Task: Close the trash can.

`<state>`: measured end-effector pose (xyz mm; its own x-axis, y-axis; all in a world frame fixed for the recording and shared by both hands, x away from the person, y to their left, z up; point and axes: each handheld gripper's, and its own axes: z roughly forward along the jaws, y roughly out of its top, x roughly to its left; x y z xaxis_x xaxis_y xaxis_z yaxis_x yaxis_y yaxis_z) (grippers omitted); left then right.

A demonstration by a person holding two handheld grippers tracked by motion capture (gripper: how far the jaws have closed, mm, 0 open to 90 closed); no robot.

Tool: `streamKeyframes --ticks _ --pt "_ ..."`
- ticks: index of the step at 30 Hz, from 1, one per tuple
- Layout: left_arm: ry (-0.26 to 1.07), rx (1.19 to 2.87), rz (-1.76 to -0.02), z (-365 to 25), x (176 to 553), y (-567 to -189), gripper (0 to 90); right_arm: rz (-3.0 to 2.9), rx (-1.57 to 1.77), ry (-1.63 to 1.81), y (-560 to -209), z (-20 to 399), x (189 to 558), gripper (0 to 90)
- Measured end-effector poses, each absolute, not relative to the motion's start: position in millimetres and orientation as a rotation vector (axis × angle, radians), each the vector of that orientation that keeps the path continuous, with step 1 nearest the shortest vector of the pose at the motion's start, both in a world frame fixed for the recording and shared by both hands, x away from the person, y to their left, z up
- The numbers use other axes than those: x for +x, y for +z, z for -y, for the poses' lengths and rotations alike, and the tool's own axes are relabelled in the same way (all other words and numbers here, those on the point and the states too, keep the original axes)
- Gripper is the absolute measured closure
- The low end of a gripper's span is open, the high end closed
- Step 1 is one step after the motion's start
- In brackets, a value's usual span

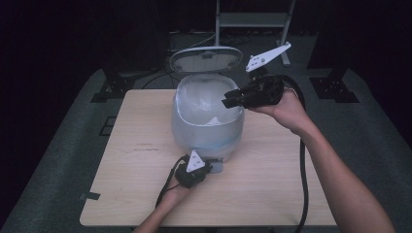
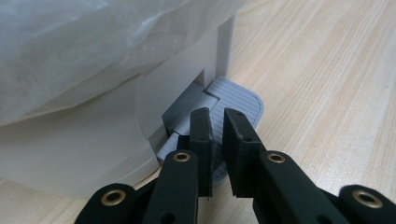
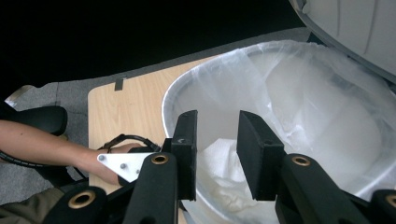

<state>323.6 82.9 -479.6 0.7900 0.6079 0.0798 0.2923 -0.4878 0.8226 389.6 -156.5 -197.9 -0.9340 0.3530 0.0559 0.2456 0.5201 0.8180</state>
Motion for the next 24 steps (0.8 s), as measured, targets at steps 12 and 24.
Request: streamKeyframes --ticks 12,24 --pt "0.462 2.102 -0.664 -83 323 -480 82.2 -2.614 0.559 1.399 -206 174 385 64.4" --pt "0.458 2.100 -0.667 -83 324 -480 82.0 -2.590 0.592 1.412 -212 196 376 62.6"
